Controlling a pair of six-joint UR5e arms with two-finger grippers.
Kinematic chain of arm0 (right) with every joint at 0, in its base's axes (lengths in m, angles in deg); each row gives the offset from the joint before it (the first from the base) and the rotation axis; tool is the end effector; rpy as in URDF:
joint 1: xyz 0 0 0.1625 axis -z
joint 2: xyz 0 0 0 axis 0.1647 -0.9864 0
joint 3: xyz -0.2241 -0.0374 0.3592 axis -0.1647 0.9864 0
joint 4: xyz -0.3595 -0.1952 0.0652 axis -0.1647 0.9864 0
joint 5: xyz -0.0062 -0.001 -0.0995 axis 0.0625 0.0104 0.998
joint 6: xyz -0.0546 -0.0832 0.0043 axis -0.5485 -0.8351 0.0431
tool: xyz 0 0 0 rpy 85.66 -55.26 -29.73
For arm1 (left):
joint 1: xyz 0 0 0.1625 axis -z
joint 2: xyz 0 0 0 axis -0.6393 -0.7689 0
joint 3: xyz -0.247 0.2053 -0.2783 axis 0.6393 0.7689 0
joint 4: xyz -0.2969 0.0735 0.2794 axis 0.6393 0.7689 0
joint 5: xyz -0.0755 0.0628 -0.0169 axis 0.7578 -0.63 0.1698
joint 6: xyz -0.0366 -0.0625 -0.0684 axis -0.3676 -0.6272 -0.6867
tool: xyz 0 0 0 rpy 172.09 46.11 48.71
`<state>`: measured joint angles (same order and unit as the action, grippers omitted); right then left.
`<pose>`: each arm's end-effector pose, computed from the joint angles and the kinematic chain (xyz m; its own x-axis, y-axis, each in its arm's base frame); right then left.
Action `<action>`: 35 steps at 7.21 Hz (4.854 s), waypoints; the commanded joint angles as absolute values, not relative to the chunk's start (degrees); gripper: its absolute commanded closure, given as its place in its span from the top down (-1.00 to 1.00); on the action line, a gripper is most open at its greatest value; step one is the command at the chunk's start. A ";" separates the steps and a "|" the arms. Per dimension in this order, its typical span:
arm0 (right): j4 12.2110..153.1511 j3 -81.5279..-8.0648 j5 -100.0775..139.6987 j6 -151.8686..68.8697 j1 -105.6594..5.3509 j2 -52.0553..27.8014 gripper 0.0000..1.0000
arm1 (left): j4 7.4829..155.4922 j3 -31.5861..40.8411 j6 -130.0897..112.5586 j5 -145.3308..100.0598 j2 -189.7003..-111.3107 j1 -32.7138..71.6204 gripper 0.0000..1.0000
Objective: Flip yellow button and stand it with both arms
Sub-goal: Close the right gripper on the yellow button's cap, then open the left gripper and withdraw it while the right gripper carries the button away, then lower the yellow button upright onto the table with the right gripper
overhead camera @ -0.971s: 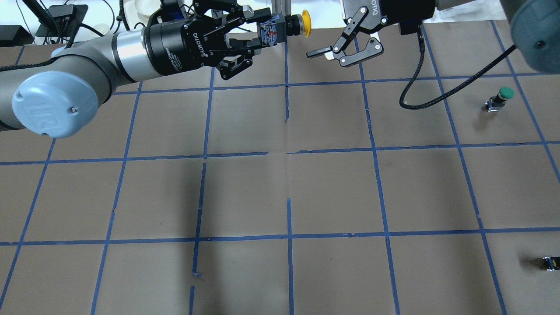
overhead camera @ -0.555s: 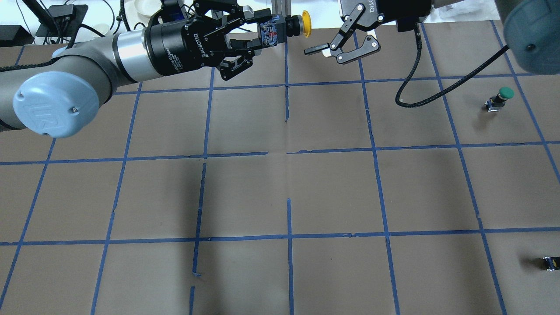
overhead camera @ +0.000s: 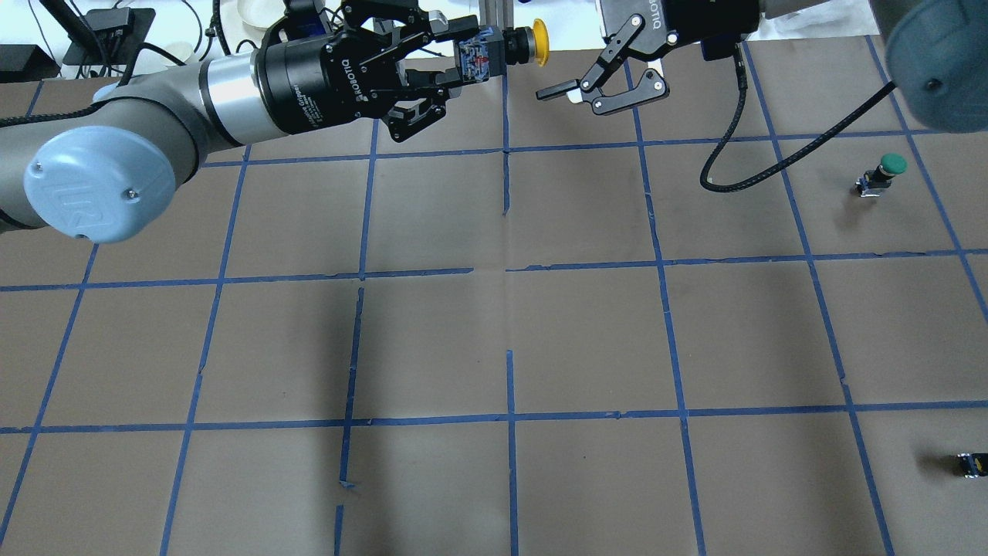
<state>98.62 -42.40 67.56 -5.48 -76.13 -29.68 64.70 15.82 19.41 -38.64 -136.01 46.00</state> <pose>0.1840 -0.5261 0.5230 -0.1927 0.8152 -0.5461 0.3771 0.5753 0.7258 -0.1943 -0.5215 0.4332 0.1104 -0.2205 0.9691 -0.0946 0.9683 0.2311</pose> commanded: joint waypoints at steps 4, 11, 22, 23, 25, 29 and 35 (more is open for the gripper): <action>98.31 -42.33 69.12 -5.00 -76.13 -29.86 -0.01 | 64.70 15.70 18.80 -38.81 -136.01 46.04 -0.81; 100.58 -42.33 69.46 -7.45 -74.99 -28.98 -0.16 | 62.07 13.51 10.55 -50.73 -132.68 44.29 0.99; 103.67 -60.25 109.67 -116.96 -68.42 -39.00 -0.29 | 47.46 6.05 8.95 -122.30 -134.18 43.29 0.99; 103.58 -61.04 111.89 -127.94 -65.17 -38.91 -0.29 | 48.52 5.34 8.95 -131.18 -132.68 45.92 0.99; 104.71 -64.20 114.19 -148.17 -57.53 -38.74 -0.29 | 53.06 2.79 9.04 -133.47 -131.88 48.32 0.99; 112.44 -64.21 118.94 -187.26 -46.02 -31.55 -0.33 | 57.03 0.51 10.08 -132.41 -132.67 48.76 0.99; 113.16 -63.69 122.73 -227.07 -31.34 -25.74 -0.37 | 56.79 0.06 10.18 -132.32 -132.41 49.64 0.99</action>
<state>113.51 -63.81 123.10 -221.90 -35.67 -26.95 56.85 0.21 10.18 -132.20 -132.60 49.66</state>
